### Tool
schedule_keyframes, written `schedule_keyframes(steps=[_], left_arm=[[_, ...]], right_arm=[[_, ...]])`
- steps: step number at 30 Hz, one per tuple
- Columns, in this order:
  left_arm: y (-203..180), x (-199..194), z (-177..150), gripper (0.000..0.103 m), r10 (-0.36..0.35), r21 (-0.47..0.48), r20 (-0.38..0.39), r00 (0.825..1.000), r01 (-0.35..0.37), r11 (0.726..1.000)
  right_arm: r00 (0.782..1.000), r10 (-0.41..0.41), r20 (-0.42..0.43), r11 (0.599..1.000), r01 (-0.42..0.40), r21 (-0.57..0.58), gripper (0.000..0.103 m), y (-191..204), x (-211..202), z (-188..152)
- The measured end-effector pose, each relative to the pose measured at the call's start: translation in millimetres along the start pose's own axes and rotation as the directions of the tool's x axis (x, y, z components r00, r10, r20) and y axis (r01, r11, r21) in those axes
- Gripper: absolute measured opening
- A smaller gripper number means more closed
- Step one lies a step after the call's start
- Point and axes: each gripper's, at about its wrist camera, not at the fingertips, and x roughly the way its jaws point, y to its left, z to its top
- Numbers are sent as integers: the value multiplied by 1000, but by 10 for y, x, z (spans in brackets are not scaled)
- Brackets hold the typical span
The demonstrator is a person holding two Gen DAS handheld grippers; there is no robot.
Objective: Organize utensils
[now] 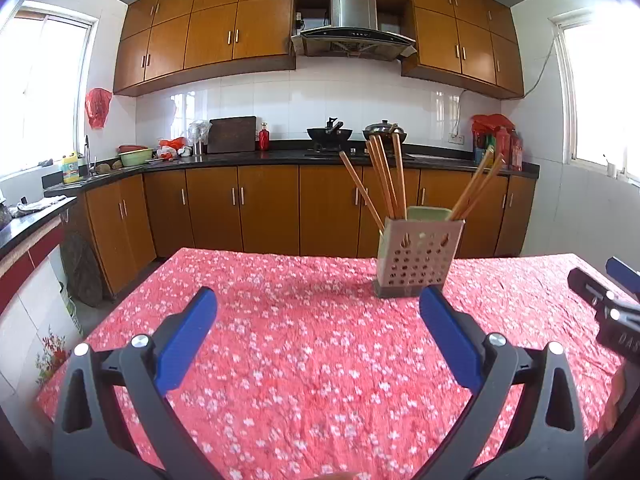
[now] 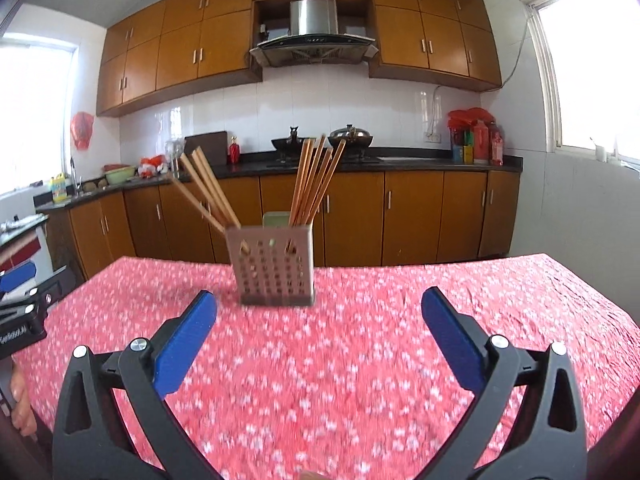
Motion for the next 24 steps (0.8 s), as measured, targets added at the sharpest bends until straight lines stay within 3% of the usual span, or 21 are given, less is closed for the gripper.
schedule_keyframes(steps=[11,24], left_arm=[[-147,-132,-325,99,0,46,10,1000,0,999],[-128,-74,-517,99,0,22,-42,999,1,1000]], right_arm=[[998,-21,-57,999,23,28,101,-41,-85,-367],[997,-41,-73,999,42,12,101,-52,-121,-453]])
